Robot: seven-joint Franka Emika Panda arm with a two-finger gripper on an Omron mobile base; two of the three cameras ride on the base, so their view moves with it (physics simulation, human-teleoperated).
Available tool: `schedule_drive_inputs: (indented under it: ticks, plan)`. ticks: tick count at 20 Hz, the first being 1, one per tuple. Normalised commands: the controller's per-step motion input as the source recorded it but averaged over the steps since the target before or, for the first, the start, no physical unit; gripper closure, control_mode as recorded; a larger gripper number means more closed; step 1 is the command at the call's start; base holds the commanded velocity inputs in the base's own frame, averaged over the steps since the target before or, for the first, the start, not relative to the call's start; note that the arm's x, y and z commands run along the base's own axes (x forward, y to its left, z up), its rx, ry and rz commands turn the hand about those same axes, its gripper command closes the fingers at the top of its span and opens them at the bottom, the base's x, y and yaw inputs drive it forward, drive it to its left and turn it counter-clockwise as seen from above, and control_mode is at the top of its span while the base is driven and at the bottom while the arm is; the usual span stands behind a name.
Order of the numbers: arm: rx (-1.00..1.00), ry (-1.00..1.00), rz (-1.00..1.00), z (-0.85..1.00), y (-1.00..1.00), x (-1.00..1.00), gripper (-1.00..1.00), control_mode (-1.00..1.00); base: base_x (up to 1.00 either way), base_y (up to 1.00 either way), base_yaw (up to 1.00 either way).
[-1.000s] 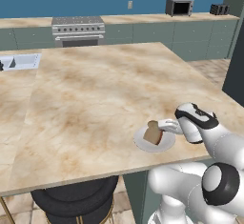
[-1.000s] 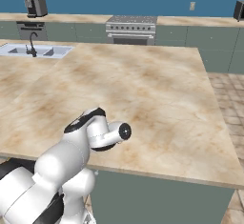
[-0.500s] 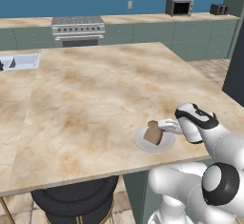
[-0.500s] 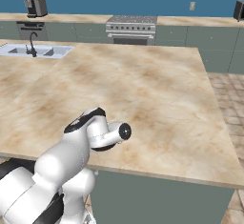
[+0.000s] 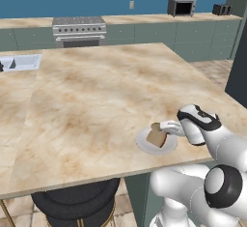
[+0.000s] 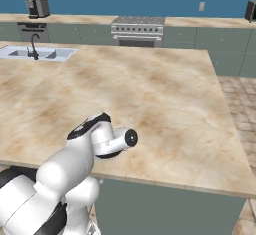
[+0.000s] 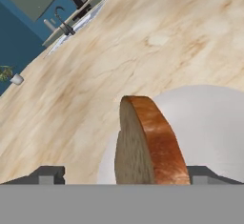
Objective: Start the toaster. Once the lever pops up, take the bread to the plate on the dining counter.
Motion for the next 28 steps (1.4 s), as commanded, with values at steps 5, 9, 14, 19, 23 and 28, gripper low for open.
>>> schedule_drive_inputs:
  ticks: [5,9,14,19,23,28]
  plan:
    - [-0.03,0.00,0.00,0.03,0.00,0.00,-1.00,-1.00,0.00,0.00,0.00]
    - [-0.09,0.00,0.00,0.12,0.00,0.03,-1.00,-1.00,0.00,0.00,0.00]
    - [-0.13,0.00,0.00,0.09,0.00,0.01,-1.00,-1.00,0.00,0.00,0.00]
    - [-0.12,0.00,0.00,0.09,0.00,0.03,-1.00,-1.00,0.00,0.00,0.00]
    - [-0.12,0.00,0.00,0.12,0.00,0.06,-1.00,-1.00,0.00,0.00,0.00]
    - [-0.11,0.00,0.00,0.11,0.00,0.08,-1.00,-1.00,0.00,0.00,0.00]
